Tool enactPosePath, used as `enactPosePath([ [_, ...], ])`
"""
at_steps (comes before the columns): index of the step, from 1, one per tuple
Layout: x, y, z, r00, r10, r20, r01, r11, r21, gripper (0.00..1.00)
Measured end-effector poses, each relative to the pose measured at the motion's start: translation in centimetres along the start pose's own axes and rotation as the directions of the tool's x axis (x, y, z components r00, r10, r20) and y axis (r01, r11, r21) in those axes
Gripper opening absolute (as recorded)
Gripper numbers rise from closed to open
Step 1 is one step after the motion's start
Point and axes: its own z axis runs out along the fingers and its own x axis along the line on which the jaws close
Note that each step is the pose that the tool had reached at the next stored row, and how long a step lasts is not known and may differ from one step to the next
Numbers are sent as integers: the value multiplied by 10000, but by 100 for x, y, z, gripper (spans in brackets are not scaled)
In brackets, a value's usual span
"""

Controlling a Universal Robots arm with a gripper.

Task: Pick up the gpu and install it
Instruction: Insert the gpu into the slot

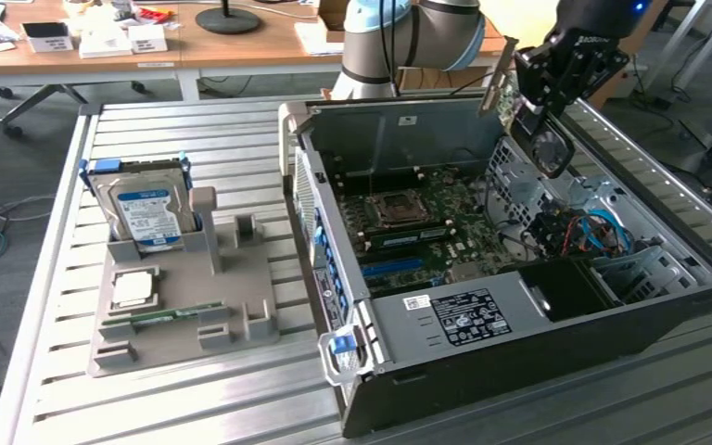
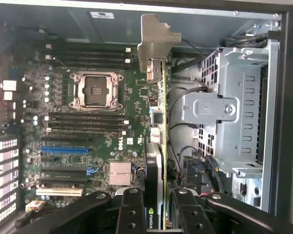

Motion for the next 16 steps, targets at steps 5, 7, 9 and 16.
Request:
enactPosePath([
  [5,0,0,0,9993,-368,-20,368,9993,-9,27],
  [7,0,0,0,9986,-527,-27,527,9986,-14,27],
  [9,0,0,0,9974,-716,-38,716,9974,-19,27],
  [16,0,0,0,9900,-1412,-73,1411,9900,-38,27],
])
